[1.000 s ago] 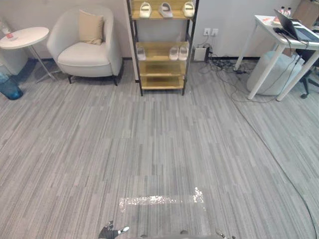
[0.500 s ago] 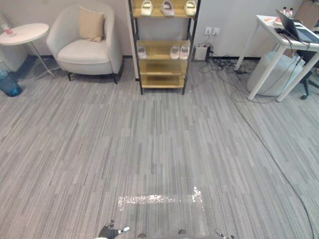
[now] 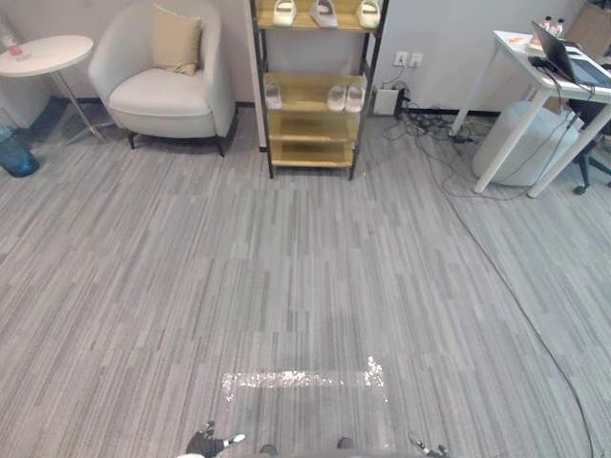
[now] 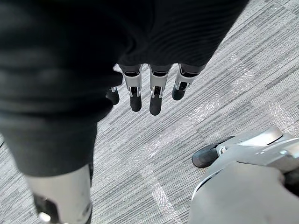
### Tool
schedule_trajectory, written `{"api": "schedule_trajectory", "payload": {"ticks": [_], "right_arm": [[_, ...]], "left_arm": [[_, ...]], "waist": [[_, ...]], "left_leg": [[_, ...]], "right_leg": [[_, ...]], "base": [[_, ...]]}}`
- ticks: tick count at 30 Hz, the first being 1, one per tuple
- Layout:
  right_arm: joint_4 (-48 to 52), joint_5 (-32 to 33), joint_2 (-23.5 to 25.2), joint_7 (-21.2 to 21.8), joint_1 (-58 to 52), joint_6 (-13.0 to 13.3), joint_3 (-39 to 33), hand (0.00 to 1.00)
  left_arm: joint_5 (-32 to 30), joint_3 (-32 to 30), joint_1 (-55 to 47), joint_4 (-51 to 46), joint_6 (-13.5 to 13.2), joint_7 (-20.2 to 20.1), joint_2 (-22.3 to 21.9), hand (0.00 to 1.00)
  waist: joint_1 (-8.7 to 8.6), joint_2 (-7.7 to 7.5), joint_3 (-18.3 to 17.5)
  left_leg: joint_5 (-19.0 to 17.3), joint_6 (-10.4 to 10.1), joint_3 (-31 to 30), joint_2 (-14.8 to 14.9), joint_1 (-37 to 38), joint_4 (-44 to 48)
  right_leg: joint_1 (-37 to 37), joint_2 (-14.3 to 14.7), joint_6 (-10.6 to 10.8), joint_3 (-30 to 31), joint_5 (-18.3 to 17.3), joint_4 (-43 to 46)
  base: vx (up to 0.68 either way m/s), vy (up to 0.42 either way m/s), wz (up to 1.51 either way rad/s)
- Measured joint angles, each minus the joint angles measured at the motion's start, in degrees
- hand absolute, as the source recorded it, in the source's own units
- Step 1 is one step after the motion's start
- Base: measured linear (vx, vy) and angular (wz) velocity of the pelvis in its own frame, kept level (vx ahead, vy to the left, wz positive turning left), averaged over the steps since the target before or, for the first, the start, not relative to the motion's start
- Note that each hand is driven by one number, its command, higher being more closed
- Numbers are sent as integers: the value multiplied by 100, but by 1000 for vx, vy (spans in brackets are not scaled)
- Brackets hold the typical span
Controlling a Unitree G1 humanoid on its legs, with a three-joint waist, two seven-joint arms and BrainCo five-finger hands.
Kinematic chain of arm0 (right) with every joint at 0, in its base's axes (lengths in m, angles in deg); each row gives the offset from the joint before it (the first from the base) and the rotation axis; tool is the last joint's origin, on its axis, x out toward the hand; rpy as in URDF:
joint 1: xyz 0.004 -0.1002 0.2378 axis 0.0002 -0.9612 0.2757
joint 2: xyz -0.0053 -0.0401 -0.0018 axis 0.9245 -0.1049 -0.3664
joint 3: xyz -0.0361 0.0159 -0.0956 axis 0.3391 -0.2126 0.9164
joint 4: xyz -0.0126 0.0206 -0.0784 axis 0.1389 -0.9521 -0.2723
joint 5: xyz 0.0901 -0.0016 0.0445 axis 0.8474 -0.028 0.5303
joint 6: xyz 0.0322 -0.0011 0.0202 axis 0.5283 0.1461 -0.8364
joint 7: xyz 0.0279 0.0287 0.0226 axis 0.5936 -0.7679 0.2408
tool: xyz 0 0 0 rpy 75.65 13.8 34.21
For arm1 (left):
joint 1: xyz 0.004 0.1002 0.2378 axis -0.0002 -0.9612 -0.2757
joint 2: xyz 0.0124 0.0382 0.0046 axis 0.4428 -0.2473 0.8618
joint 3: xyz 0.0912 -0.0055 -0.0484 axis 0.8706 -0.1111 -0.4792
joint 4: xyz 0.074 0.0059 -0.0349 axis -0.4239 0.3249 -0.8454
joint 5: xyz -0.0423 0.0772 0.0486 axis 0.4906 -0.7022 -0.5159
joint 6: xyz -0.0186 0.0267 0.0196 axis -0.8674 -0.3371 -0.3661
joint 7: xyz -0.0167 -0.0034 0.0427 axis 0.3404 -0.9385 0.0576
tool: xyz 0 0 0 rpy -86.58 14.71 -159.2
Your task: Organize the slippers on the shoe rack
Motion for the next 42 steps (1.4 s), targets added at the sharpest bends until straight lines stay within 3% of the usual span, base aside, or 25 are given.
{"api": "schedule_trajectory", "payload": {"ticks": [2,6,7,9,10,12,14,17,18,19,21,23,24,26,27,29,31,33,34,35,36,38,40,41,42], "right_arm": [[18,14,19,0,29,36,-19,0],[262,92,122,-16,-14,59,-22,0],[358,164,179,-29,-24,78,1,0],[533,170,214,-54,-110,99,14,0],[610,171,178,-82,-121,95,39,0],[696,172,101,-116,-70,95,163,0],[692,171,85,-150,89,89,213,0],[651,160,120,-168,280,79,420,0],[662,147,117,-166,316,50,481,0],[665,147,163,-166,311,35,493,0],[740,102,341,-143,268,51,517,0],[882,-56,352,-113,252,39,509,0],[927,-68,349,-107,244,49,509,0],[939,-71,322,-102,280,48,471,0],[938,-76,311,-101,340,51,461,0],[943,-76,301,-96,396,58,460,0],[963,-74,304,-84,453,100,461,0],[908,-74,306,-90,517,95,470,0],[877,-74,304,-90,467,100,474,0],[856,-74,284,-89,472,88,474,0],[813,-75,112,-95,534,80,506,0],[769,-75,32,-89,508,89,525,0],[724,-68,6,-93,500,88,569,0],[692,-56,-13,-101,466,85,666,0],[692,-53,-3,-110,456,86,712,0]], "left_arm": [[1,-98,95,-6,4,8,-10,0],[7,-542,17,-404,15,10,-71,0],[18,-693,-22,-614,14,13,-39,0],[28,-814,-88,-823,2,22,-117,0],[34,-834,-122,-847,-2,31,-165,0],[83,-879,-132,-881,-1,75,-230,0],[124,-941,-139,-890,-2,123,-262,0],[120,-986,-144,-835,5,131,-361,0],[121,-1008,-179,-782,9,125,-334,0],[119,-1090,-214,-789,7,123,-296,0],[102,-1135,-242,-783,21,132,-221,0],[49,-1006,-164,-774,96,132,-157,0],[16,-906,-115,-773,109,136,-144,0],[18,-801,21,-776,111,143,-165,0],[31,-719,163,-775,107,158,-280,0],[77,-650,311,-773,102,158,-553,0],[110,-639,482,-770,81,153,-805,0],[118,-637,569,-756,70,144,-941,0],[119,-641,580,-710,55,132,-1003,0],[121,-685,595,-605,64,131,-1094,0],[121,-748,586,-517,71,133,-1228,0],[117,-789,557,-548,66,125,-1356,0],[117,-1005,589,-553,77,121,-1354,0],[116,-1114,586,-678,75,119,-1356,0],[115,-1174,597,-764,68,117,-1348,0]], "waist": [[-17,-8,86],[2,-22,309],[-6,-150,377],[74,-114,423],[86,-60,397],[79,26,427],[111,32,425],[273,119,348],[360,84,246],[391,-50,128],[397,-252,-41],[305,-278,-38],[278,-235,-11],[279,-184,34],[284,-141,72],[257,-86,99],[134,-80,102],[51,-77,105],[33,-134,98],[16,-124,115],[19,153,163],[-18,284,139],[-29,318,163],[-5,264,243],[52,249,301]], "left_leg": [[-97,-61,-18,24,-107,234],[-648,-296,102,225,-578,1668],[-621,-276,358,267,-1002,2696],[-503,-137,642,474,-1504,3919],[-671,1,789,592,-1766,4362],[-855,60,982,624,-2047,4274],[-799,89,1137,481,-2247,3343],[-213,197,776,260,-2271,2023],[-157,286,824,190,-2282,2210],[-384,306,997,121,-2290,2322],[-726,376,1271,-82,-2036,2331],[-864,496,1339,-242,-1521,2164],[-918,501,1309,-278,-1216,2062],[-952,501,1257,-300,-626,1703],[-951,500,1236,-265,-221,1397],[-950,498,1248,-170,145,1167],[-951,497,1191,-21,276,1139],[-988,403,1075,59,380,1132],[-1129,151,930,36,521,1132],[-1246,-21,833,62,682,1132],[-1227,-86,754,267,776,1188],[-1199,-131,582,436,588,1754],[-1083,-314,403,659,53,3061],[-680,-356,293,969,-566,4617],[-710,-355,360,1186,-890,5457]], "right_leg": [[-29,0,-70,-65,-100,138],[-257,19,-198,-132,-780,1029],[-274,-72,-249,-128,-964,1303],[-208,-85,-310,-84,-1148,1519],[-160,-84,-322,-64,-1212,1536],[-101,-123,-330,6,-1237,1470],[-101,-227,-314,124,-1264,1393],[-227,-273,-116,444,-1444,1383],[-205,-366,-41,587,-1567,1426],[-212,-479,4,651,-1653,1512],[-697,-771,232,713,-1696,2885],[-1264,-942,733,719,-1417,4670],[-1464,-958,788,658,-1368,5430],[-1779,-986,603,320,-1462,6149],[-1990,-999,387,-19,-1596,6158],[-2249,-975,182,-444,-1712,5609],[-2526,-777,44,-599,-1609,4312],[-2543,-514,-22,-421,-947,3020],[-2474,-454,-196,-266,-133,2320],[-2473,-449,-215,-213,14,2470],[-2465,-353,-319,-390,-160,2810],[-2399,-303,-386,-547,-602,2957],[-2152,-194,-436,-657,-845,2940],[-1694,-52,-530,-711,-1024,2756],[-1297,56,-640,-718,-1161,2607]], "base": [[-34,-31,12],[-38,-43,9],[-64,-90,4],[11,-90,-7],[88,-20,-2],[145,40,-6],[219,103,-21],[341,269,-59],[408,310,-84],[483,256,-70],[500,226,-56],[464,209,-7],[552,178,11],[431,85,6],[302,25,7],[362,-19,6],[438,-128,22],[399,-186,31],[442,-255,31],[521,-294,22],[419,-264,22],[409,-274,25],[387,-296,30],[361,-251,11],[424,-246,1]]}}
